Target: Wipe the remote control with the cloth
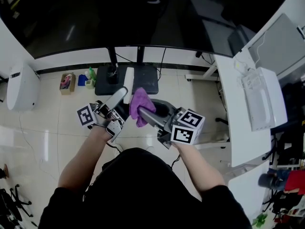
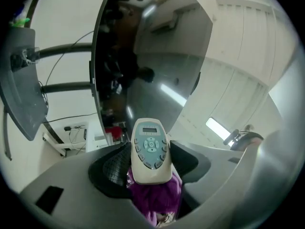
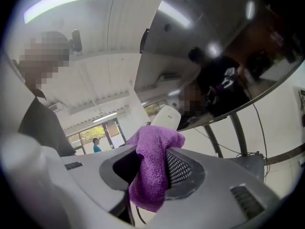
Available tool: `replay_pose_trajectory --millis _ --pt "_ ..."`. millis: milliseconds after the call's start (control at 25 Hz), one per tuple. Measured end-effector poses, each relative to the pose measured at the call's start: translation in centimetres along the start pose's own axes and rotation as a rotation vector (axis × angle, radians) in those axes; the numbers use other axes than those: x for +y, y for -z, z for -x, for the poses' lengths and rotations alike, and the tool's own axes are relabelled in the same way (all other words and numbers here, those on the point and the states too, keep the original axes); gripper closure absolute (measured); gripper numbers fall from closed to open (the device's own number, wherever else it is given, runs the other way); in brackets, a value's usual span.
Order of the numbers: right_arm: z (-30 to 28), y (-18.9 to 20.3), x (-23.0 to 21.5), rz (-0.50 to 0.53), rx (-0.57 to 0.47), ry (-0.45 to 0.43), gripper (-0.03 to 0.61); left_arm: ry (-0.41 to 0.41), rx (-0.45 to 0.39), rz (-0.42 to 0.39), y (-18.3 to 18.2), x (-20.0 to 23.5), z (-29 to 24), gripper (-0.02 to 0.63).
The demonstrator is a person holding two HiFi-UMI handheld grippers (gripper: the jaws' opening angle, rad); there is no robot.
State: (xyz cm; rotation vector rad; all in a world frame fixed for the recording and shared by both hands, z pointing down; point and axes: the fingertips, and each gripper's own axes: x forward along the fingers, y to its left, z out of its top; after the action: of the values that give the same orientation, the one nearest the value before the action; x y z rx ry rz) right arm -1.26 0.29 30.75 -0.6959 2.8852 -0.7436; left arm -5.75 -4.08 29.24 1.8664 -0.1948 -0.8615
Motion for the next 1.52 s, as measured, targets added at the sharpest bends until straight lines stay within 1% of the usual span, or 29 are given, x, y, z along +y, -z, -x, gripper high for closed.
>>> replay_pose_trajectory --millis 80,200,400,520,600,640,680,720,760,800,880,920,960,1040,1120,1200,1360,1520 --pt "-0.7 1.1 0.6 -0.008 0.022 -0.022 0.430 0.024 0.013 -0.001 -0.1 -0.6 -0.3 0.368" --pt "-0.8 0.1 0.1 -0.005 0.004 -0.018 0.430 0.039 0.061 0.019 1.4 -0.8 -0.5 0.368" --pt "0.1 -3.5 -2.5 0.026 -0.055 0.052 0.430 0.036 0.157 0.051 4.0 -0.5 0.1 0.368" --pt "0.5 -5.0 -3.5 0.046 -0.082 0.087 0.430 0.025 0.183 0.051 5.0 -0.2 0.4 0.368" --pt "0.8 -5.2 -3.7 0.059 -0.086 0.103 0.430 0.013 0.183 0.042 5.2 0.1 0.5 0.368" --pt "1.1 -5.1 -3.8 0.071 -0.086 0.119 0.430 -0.001 0.183 0.024 5.1 0.4 0.4 0.368" --pt "1.6 -4.9 -4.0 0.090 -0.082 0.145 0.430 -0.028 0.184 -0.011 5.0 0.8 0.4 0.368" --pt "2.2 -4.6 -4.4 0.116 -0.072 0.182 0.430 -0.075 0.186 -0.069 4.8 1.4 0.3 0.368" --pt "2.9 -4.1 -5.0 0.149 -0.055 0.228 0.430 -0.144 0.190 -0.148 4.5 2.4 0.4 0.368" --pt "3.7 -3.6 -5.7 0.183 -0.029 0.277 0.430 -0.235 0.197 -0.244 4.0 3.6 0.7 0.368" --pt "5.2 -2.1 -7.0 0.245 0.035 0.372 0.429 -0.445 0.223 -0.443 3.0 6.6 1.7 0.368" --pt "5.9 -1.4 -7.6 0.271 0.069 0.411 0.428 -0.545 0.242 -0.530 2.5 8.2 2.4 0.368" --pt "6.5 -0.7 -8.1 0.291 0.100 0.442 0.428 -0.639 0.264 -0.604 2.1 10.0 3.1 0.368" --pt "7.6 0.7 -8.9 0.322 0.154 0.478 0.428 -0.805 0.308 -0.710 1.5 13.6 4.3 0.368" --pt "8.2 2.0 -9.6 0.343 0.199 0.489 0.428 -0.932 0.336 -0.767 0.8 17.1 5.4 0.368" --pt "8.5 3.2 -10.5 0.339 0.238 0.496 0.428 -1.025 0.351 -0.793 0.0 20.3 6.0 0.368" --pt "7.8 6.0 -13.2 0.281 0.293 0.506 0.428 -1.119 0.410 -0.791 -1.7 26.8 6.1 0.368" --pt "6.2 7.9 -15.9 0.239 0.334 0.538 0.428 -1.192 0.485 -0.813 -4.7 34.8 5.9 0.368"
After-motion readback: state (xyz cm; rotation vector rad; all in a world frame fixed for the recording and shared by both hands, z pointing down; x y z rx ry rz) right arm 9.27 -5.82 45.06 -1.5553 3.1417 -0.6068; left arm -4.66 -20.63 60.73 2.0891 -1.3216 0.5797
